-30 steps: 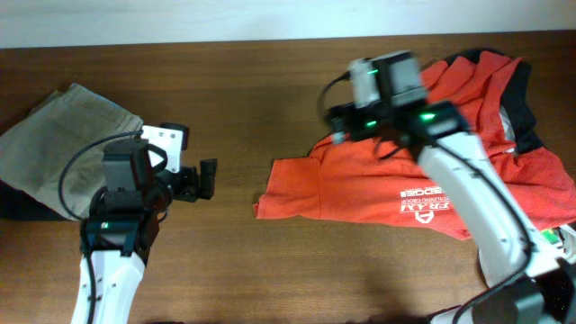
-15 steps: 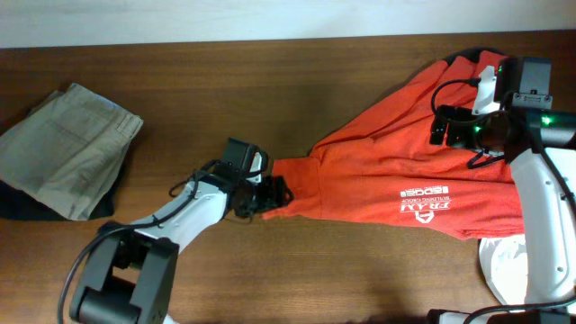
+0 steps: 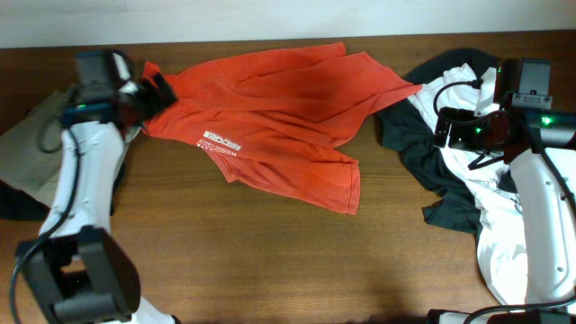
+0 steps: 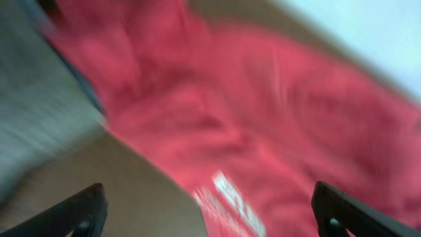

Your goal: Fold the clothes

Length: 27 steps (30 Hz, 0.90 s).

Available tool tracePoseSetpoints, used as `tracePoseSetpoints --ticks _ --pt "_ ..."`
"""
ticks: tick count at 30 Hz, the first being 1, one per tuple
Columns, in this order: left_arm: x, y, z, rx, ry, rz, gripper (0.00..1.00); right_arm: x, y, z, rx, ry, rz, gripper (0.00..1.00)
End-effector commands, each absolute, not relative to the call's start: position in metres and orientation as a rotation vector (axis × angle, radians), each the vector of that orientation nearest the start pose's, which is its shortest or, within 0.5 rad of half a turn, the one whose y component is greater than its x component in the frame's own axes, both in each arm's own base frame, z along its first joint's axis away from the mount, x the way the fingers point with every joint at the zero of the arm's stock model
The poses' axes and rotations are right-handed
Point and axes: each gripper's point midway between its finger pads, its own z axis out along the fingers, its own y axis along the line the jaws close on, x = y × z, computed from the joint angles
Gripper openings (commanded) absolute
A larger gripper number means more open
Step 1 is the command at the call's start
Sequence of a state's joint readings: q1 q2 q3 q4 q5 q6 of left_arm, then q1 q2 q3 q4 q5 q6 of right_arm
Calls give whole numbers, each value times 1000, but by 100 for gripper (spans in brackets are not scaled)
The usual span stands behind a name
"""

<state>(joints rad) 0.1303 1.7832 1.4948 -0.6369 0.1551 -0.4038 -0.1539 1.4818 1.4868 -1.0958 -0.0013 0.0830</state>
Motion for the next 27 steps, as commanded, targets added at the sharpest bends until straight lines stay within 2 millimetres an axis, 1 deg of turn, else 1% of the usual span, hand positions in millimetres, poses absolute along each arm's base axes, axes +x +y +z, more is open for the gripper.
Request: tracePoseSetpoints --ticks 1,2,3,4,5,6,7,9,11,12,13,15,16,17,18,19,20,21,22,23,24,26,27 --pt "413 -46 81 -524 2884 -454 99 350 -58 223 338 2631 -38 99" --pt "395 -69 62 -489 2997 -483 99 350 -58 223 338 2631 -38 99" --pt "372 -112 38 -421 3141 -614 99 350 -58 223 338 2631 -38 99" --pt "358 -134 24 -421 3217 -663 99 350 -58 223 338 2631 -38 99" --pt "346 -150 16 -439 3273 -695 99 350 -58 223 338 2631 -38 99" --pt "338 -165 9 -413 3313 -705 99 350 -58 223 338 2632 -38 98" --pt "336 -170 9 -386 3315 -705 99 350 -58 223 338 2632 -38 99" --pt "331 -188 7 -354 3321 -685 99 350 -58 223 338 2633 -38 99" --pt "326 -220 3 -329 3304 -684 99 349 -58 222 339 2640 -38 99" --pt "325 -239 0 -281 3278 -650 99 348 -58 222 339 2642 -38 99" --pt "325 -248 -4 -259 3249 -575 99 348 -58 222 339 2641 -38 99" --pt "317 -275 -4 -136 3222 -579 99 348 -58 222 339 2641 -38 99" --pt "311 -279 -7 -140 3227 -529 99 348 -58 222 339 2641 -38 99" --pt "309 -281 -7 -150 3227 -516 99 348 -58 222 339 2641 -38 99" --pt "308 -282 -8 -189 3229 -505 99 348 -58 222 339 2641 -38 99" --pt "309 -280 -9 -268 3228 -486 99 348 -58 222 339 2641 -38 99" --pt "311 -277 -14 -340 3222 -448 98 348 -58 222 339 2641 -38 99" --pt "311 -278 -29 -416 3233 -420 98 348 -58 222 339 2641 -38 99" --pt "315 -280 -40 -405 3217 -411 94 348 -58 222 339 2641 -38 99" --pt "320 -276 -49 -404 3199 -365 73 349 -58 222 339 2640 -38 99" --pt "317 -274 -51 -409 3212 -347 61 348 -58 222 339 2641 -38 99" --pt "315 -267 -52 -395 3219 -288 20 349 -58 222 339 2640 -38 99" --pt "313 -258 -53 -401 3228 -231 10 349 -58 222 339 2640 -38 99"
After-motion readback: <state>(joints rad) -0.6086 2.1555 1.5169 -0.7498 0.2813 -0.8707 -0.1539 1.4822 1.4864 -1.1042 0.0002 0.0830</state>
